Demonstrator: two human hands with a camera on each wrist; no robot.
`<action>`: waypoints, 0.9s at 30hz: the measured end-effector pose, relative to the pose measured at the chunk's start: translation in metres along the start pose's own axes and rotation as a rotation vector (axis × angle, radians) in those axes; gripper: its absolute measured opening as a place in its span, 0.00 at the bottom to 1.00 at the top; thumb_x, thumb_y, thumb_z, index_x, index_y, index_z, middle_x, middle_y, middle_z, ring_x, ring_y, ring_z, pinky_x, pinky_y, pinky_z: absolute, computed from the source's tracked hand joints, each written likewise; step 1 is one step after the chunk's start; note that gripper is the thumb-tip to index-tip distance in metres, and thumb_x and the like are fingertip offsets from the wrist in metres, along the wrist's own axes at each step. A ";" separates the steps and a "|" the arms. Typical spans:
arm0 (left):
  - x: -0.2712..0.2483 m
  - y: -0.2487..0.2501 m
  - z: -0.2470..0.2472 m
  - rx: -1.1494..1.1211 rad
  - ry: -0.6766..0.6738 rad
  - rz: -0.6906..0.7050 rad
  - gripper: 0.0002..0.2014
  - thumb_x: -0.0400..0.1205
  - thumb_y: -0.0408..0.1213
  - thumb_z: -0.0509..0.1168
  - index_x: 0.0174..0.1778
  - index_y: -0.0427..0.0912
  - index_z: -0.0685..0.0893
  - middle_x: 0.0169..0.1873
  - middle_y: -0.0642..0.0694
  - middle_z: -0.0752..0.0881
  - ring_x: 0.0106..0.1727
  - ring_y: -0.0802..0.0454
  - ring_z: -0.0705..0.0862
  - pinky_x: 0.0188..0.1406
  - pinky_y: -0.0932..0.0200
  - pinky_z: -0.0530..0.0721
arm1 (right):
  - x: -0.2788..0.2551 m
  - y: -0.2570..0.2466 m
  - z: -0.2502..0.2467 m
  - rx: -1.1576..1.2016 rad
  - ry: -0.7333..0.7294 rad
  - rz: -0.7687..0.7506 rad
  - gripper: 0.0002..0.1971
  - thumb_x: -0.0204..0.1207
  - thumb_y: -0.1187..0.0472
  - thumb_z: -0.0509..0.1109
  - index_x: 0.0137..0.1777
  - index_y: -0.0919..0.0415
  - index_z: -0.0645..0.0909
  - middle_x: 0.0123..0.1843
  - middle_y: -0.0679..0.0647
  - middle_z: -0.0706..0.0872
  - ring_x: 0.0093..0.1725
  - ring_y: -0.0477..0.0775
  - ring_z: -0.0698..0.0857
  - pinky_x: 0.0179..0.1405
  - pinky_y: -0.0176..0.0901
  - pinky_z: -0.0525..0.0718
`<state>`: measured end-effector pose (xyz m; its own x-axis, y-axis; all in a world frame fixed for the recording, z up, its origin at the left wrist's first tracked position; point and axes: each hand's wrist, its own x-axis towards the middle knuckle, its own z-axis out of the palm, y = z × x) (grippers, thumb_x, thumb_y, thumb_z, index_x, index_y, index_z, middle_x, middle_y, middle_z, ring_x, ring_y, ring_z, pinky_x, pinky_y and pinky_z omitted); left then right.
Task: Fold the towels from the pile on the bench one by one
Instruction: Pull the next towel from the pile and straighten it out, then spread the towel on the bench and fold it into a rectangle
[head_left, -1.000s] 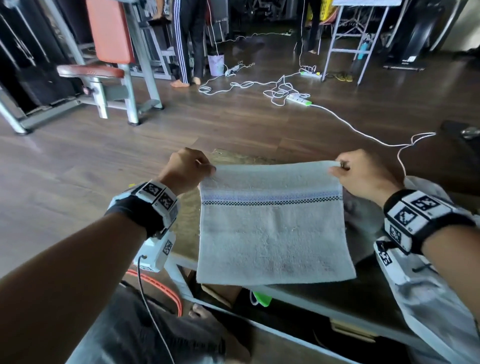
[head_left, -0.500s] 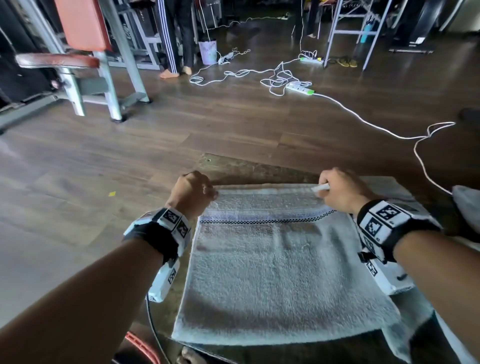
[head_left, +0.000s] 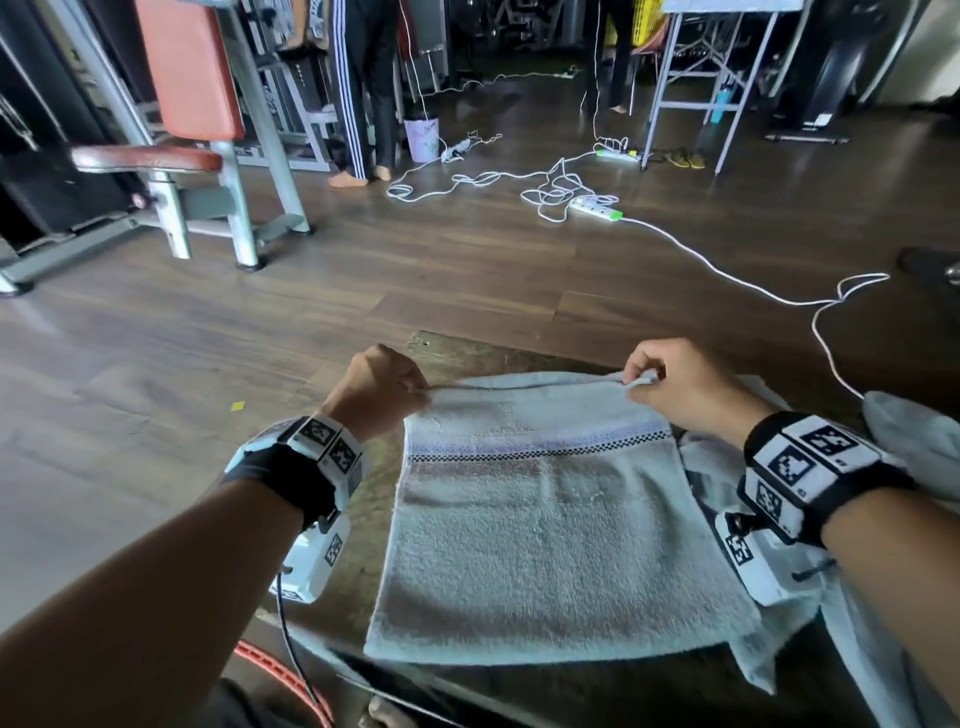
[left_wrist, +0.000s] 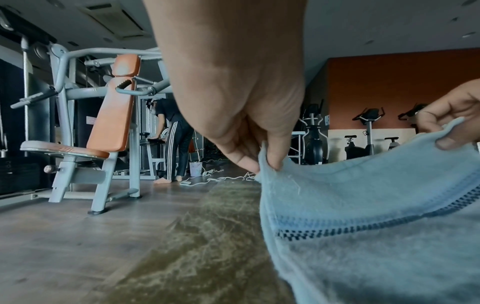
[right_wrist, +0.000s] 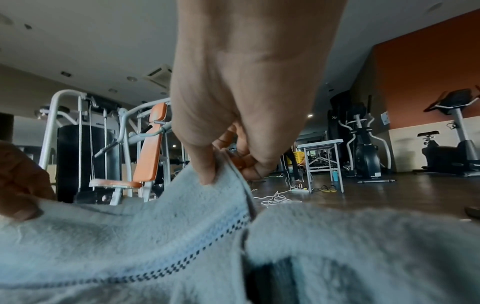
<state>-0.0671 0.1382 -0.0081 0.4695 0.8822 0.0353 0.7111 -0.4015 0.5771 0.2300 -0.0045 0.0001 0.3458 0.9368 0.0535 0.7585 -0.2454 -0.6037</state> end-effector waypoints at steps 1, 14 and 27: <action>-0.007 0.004 -0.007 -0.021 0.018 0.005 0.03 0.75 0.31 0.76 0.42 0.37 0.91 0.29 0.52 0.86 0.21 0.66 0.80 0.17 0.78 0.73 | -0.009 -0.003 -0.005 0.036 0.026 -0.012 0.09 0.73 0.67 0.77 0.38 0.53 0.84 0.38 0.49 0.84 0.36 0.51 0.80 0.35 0.42 0.74; -0.147 0.032 -0.059 -0.043 0.152 0.072 0.06 0.69 0.32 0.81 0.39 0.42 0.93 0.31 0.51 0.90 0.27 0.67 0.83 0.27 0.78 0.79 | -0.183 -0.028 -0.040 0.355 0.281 -0.105 0.08 0.71 0.69 0.81 0.41 0.56 0.88 0.37 0.49 0.89 0.32 0.40 0.81 0.38 0.32 0.79; -0.195 0.122 0.027 -0.147 -0.273 0.300 0.13 0.79 0.39 0.73 0.58 0.43 0.88 0.56 0.50 0.90 0.55 0.55 0.88 0.59 0.60 0.84 | -0.236 -0.030 -0.025 0.052 0.096 -0.298 0.09 0.74 0.69 0.78 0.46 0.53 0.91 0.40 0.47 0.88 0.40 0.48 0.85 0.42 0.48 0.83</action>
<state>-0.0579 -0.0898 0.0337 0.7791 0.6267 0.0136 0.4495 -0.5736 0.6849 0.1396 -0.2249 0.0251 0.1652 0.9371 0.3075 0.8055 0.0517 -0.5903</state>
